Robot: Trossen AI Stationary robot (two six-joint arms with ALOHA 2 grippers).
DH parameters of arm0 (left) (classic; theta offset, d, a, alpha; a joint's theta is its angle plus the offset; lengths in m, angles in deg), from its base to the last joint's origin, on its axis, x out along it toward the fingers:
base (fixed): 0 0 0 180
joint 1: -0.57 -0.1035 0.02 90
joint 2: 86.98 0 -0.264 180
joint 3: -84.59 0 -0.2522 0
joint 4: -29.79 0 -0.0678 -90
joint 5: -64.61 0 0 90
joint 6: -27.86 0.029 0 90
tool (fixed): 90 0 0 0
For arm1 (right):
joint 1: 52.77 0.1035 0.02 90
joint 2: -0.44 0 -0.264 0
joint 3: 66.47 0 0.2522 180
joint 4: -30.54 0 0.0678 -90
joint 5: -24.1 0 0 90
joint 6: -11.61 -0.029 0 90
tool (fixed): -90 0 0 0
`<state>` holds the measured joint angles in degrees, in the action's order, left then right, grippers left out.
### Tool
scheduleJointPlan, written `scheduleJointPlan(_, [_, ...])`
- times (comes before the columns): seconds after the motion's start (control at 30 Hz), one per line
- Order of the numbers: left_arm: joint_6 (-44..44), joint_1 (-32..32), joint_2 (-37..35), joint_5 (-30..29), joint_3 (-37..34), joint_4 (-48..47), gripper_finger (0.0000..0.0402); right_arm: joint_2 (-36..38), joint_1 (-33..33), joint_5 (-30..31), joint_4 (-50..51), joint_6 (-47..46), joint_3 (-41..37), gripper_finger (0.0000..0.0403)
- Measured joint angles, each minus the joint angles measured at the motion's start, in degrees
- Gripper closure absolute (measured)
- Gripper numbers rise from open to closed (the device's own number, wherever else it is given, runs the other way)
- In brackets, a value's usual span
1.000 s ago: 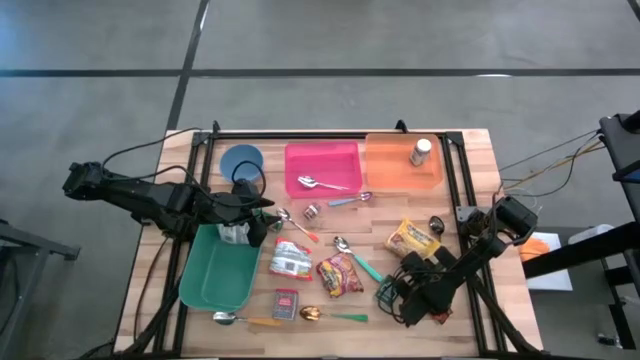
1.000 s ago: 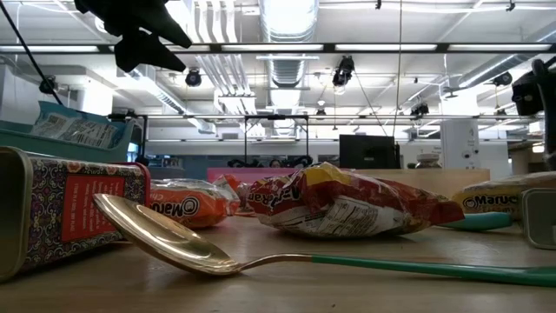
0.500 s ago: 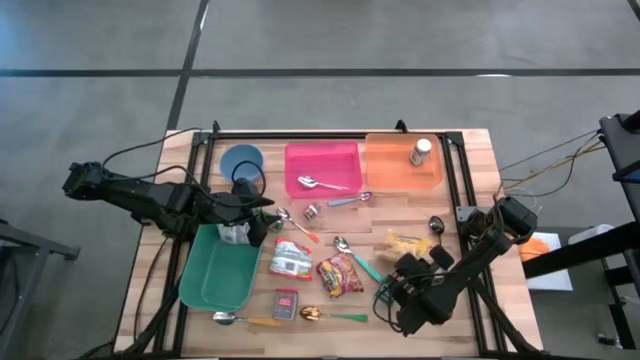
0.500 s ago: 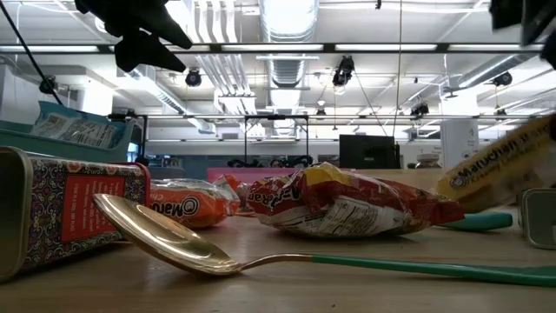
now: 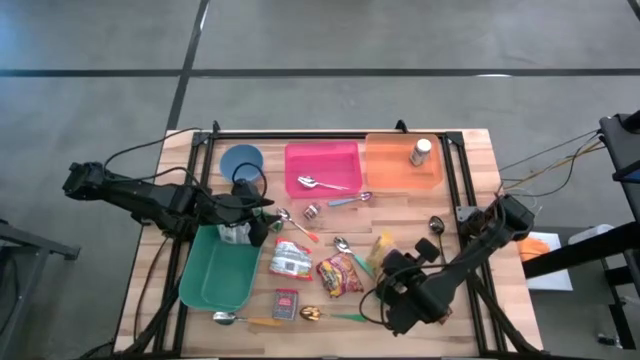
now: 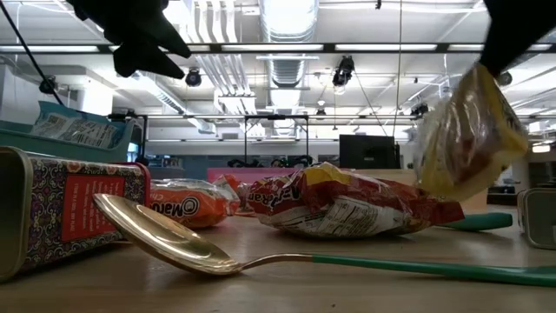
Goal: Pick & Place Food Item
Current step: Put the yellow noodle pack into the green bin
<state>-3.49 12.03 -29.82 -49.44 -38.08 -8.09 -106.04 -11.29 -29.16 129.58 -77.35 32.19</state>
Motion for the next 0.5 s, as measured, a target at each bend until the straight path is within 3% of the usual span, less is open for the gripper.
scheduleJointPlan(0.3, [1.81, -0.02, 0.00, 0.01, -0.02, 3.16, 0.0147, 0.00, -1.18, 6.16, -0.02, 9.94, 3.84, 0.0392])
scheduleJointPlan(0.5, [1.38, -0.04, -0.02, 1.03, -1.73, 6.99, 0.0147, 0.00, -1.21, 8.35, -0.18, 21.41, 5.78, 0.0392])
